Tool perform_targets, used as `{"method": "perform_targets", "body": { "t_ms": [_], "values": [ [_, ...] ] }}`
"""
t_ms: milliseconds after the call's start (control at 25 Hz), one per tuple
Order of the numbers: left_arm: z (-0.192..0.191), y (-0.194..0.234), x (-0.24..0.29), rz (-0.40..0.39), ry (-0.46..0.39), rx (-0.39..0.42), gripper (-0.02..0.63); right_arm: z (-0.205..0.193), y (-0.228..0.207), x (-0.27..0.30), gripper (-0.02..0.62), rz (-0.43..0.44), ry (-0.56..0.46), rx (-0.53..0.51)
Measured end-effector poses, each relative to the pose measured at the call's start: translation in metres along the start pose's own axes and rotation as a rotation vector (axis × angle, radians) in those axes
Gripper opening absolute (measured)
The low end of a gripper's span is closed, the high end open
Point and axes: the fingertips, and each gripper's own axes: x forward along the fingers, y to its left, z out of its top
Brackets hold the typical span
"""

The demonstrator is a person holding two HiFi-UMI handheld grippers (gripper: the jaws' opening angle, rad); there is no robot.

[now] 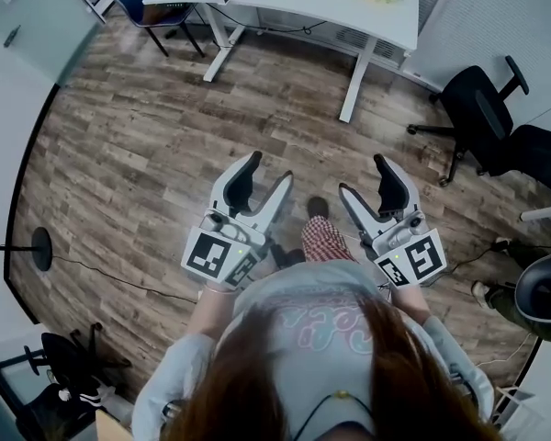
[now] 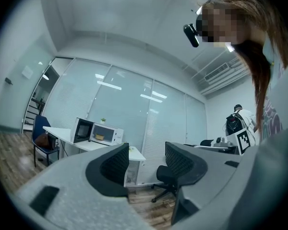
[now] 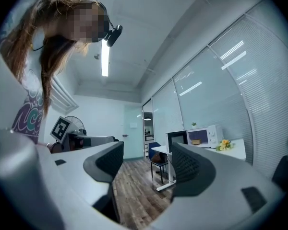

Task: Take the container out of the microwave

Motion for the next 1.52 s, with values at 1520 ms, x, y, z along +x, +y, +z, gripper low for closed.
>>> {"method": "perform_targets", "body": {
  "t_ms": [1520],
  "values": [
    [0.009,0.127,0.212,0.013,0.005,0.046,0.207,-0.004,-0.191,0.164,0.302,0.092,0.010,0.029]
  ]
}}
